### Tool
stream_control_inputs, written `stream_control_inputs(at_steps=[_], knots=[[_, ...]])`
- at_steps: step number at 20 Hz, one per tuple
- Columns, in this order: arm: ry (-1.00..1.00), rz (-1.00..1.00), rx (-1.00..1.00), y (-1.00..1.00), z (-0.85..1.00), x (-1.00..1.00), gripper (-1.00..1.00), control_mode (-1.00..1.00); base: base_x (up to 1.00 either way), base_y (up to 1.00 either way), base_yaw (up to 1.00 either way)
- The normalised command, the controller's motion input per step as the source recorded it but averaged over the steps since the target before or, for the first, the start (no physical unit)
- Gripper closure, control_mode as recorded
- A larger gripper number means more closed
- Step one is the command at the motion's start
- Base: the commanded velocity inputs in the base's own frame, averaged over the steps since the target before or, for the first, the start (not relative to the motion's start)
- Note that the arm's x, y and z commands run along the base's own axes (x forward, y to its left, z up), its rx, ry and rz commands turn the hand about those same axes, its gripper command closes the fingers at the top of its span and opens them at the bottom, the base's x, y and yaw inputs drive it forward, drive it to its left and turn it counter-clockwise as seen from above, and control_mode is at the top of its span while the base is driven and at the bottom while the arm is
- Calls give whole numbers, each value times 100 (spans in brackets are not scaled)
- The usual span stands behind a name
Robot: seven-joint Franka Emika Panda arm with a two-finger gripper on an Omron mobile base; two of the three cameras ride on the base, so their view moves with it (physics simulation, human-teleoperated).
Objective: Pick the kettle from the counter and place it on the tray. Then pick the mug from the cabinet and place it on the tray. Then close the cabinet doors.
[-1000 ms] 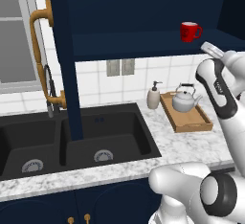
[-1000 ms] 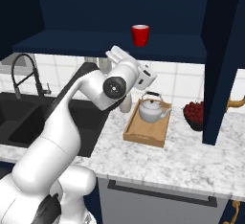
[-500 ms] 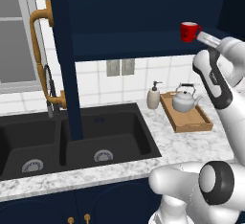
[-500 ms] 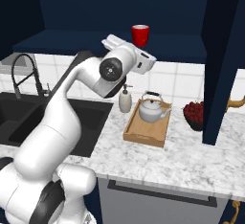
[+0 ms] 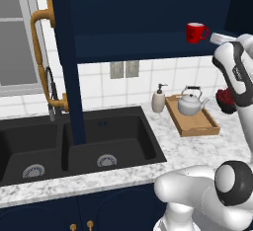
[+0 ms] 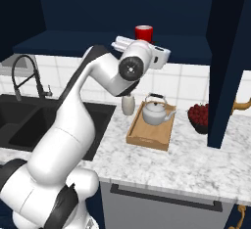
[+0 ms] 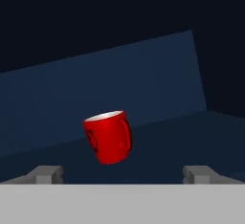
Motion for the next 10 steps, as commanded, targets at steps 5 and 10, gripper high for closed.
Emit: stream_control_inputs(at_steps=[5,10], knots=[[8,9,-9,-7,0,27,-100,-100,0,0,0],[7,11,-6,2,0,46,-100,-100,0,0,0]])
